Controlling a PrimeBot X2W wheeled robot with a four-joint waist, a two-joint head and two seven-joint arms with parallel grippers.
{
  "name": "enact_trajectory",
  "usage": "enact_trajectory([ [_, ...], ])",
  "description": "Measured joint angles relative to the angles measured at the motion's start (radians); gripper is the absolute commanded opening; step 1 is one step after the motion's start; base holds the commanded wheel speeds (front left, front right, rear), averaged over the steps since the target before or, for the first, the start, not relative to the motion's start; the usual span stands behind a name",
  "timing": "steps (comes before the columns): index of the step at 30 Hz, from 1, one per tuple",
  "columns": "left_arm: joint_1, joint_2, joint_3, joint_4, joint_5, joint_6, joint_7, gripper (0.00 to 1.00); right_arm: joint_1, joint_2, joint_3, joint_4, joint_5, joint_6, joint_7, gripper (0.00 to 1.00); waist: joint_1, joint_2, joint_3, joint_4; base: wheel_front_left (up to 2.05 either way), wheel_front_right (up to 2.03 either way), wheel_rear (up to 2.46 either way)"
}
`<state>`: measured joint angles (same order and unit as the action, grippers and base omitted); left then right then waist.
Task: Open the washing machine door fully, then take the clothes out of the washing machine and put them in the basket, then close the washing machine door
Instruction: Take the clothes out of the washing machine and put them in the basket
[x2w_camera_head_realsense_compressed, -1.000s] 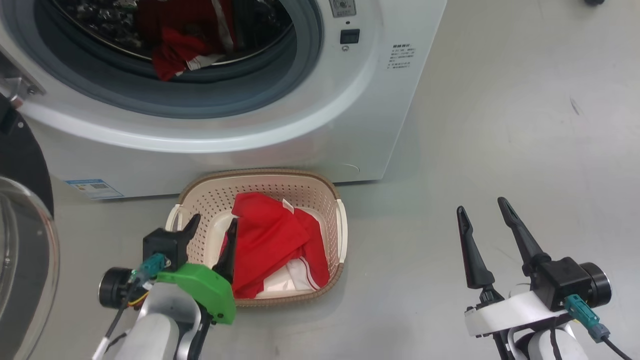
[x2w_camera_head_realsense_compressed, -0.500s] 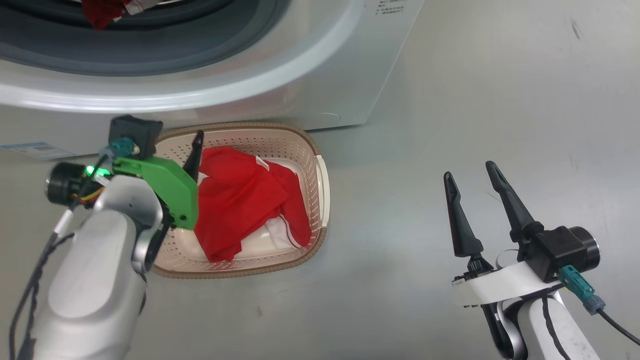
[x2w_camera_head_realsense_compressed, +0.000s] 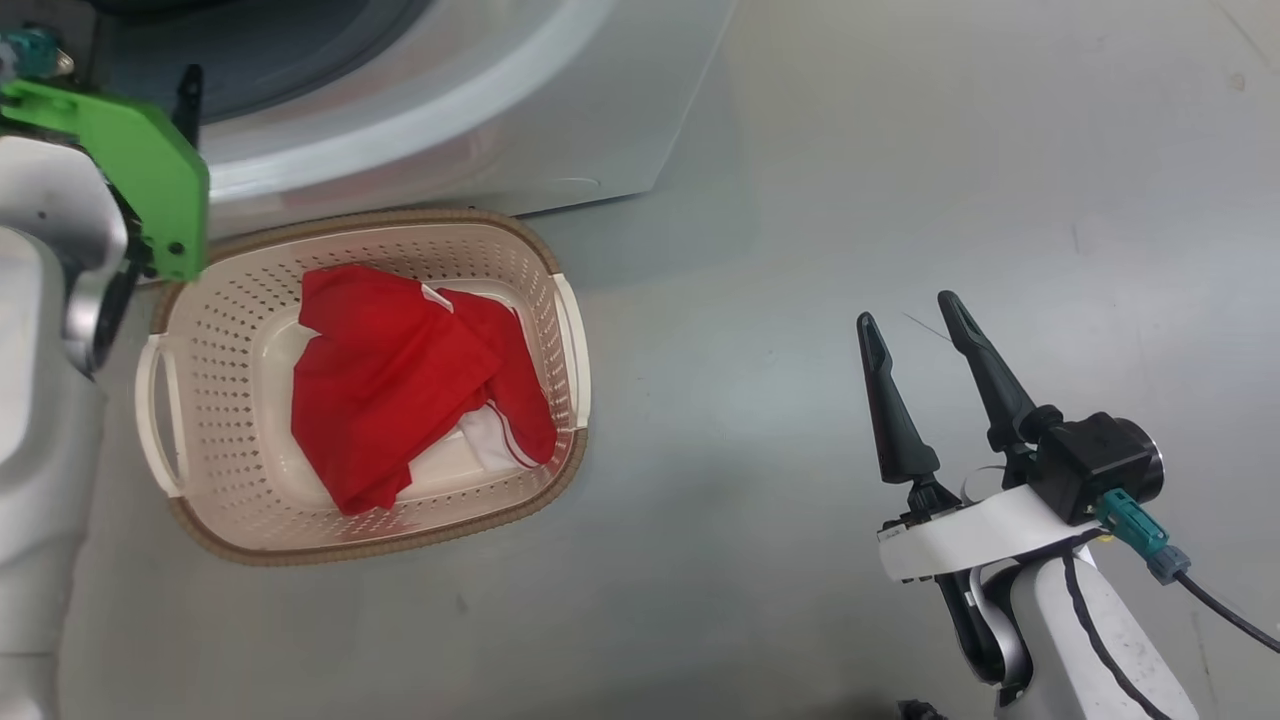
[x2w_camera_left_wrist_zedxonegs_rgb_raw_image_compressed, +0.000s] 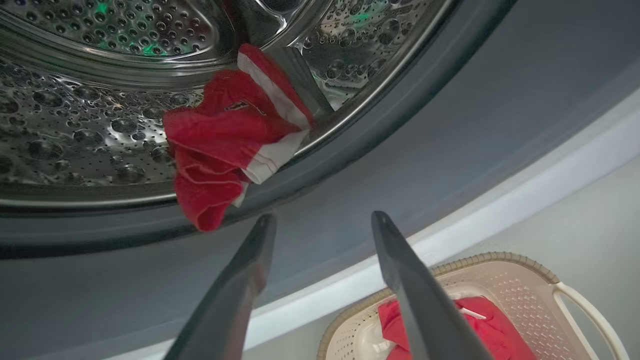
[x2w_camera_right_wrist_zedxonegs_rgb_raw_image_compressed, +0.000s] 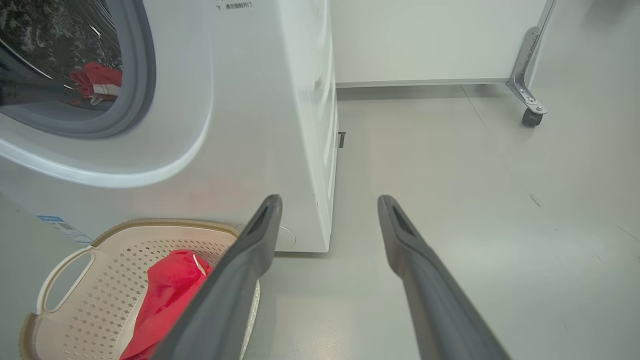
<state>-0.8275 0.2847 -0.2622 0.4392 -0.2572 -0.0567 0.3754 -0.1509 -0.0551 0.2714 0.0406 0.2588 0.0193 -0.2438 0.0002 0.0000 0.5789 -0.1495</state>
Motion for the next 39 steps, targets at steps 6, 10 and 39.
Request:
enact_trajectory([
  [6,-0.110,0.056,0.017,0.024,0.008,-0.003,0.066,1.00,-0.026,0.003,0.017,0.022,0.026,0.000,-0.001,1.00,-0.0001,0.0000,0.033,-0.047,0.00,0.00,0.00],
  [10,-0.170,0.091,0.038,0.035,0.008,-0.009,0.102,1.00,-0.042,0.006,0.030,0.031,0.045,0.000,-0.004,1.00,-0.0001,0.0000,0.056,-0.071,0.00,0.00,0.00],
  [39,-0.351,0.239,0.118,0.156,0.045,0.022,0.260,1.00,-0.149,0.008,0.111,-0.008,0.147,-0.022,-0.009,1.00,-0.0001,0.0000,0.194,-0.181,0.00,0.00,0.00],
])
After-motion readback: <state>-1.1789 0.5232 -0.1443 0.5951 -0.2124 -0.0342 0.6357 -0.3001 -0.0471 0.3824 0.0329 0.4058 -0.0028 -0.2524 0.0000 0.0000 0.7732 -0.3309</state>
